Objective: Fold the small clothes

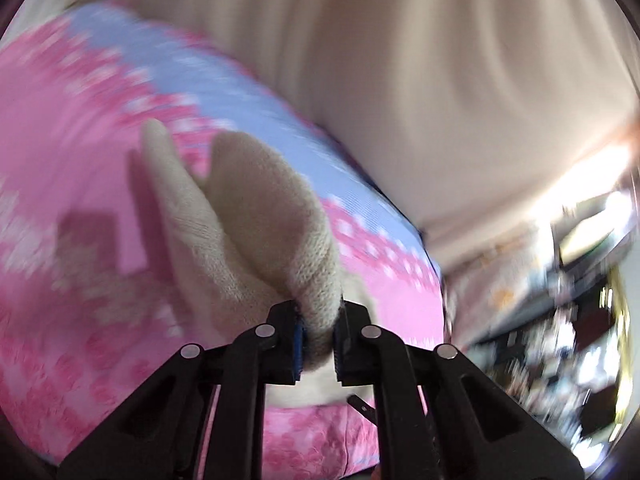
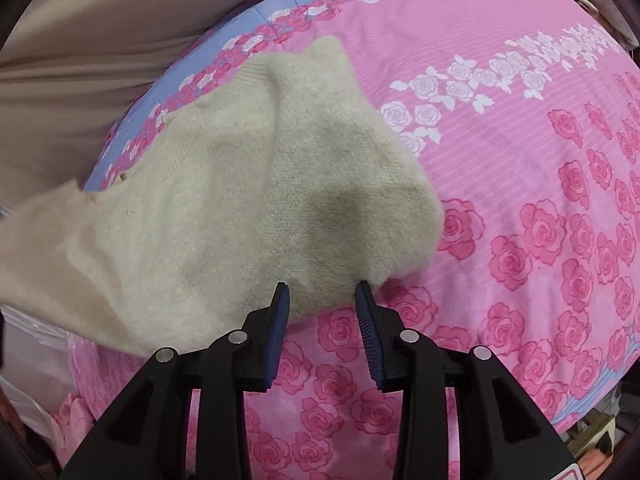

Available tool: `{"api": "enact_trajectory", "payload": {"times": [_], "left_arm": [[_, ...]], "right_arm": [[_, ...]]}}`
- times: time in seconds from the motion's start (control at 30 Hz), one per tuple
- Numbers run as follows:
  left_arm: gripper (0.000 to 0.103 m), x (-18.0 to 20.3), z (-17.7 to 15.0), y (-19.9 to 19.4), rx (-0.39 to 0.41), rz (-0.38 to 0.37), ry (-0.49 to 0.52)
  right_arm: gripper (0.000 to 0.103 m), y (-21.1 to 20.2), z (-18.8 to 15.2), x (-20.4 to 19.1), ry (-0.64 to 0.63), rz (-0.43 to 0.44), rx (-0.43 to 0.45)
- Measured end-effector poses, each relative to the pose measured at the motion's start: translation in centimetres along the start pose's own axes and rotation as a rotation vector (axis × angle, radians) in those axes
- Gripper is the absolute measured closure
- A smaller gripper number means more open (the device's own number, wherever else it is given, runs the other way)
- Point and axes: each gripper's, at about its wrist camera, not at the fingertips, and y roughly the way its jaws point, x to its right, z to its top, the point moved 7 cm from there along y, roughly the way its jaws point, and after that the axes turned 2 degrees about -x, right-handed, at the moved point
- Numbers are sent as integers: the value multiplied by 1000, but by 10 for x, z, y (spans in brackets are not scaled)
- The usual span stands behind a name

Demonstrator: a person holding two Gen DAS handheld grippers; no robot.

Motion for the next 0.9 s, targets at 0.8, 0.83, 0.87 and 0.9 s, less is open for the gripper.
{"api": "enact_trajectory", "payload": {"times": [0.8, 0.83, 0.87, 0.9], "left_arm": [[23, 68, -97, 90, -338, 133, 382], [21, 65, -94, 82, -335, 123, 390], [20, 58, -90, 74, -316, 143, 384], [20, 48, -84, 65, -291, 166, 361]], "right_arm": [[33, -45, 53, -56, 17, 343, -24], [31, -39, 58, -67, 4, 360, -46], [30, -33, 62, -76, -13, 359, -65], [29, -26, 66, -83, -34, 334, -78]]}}
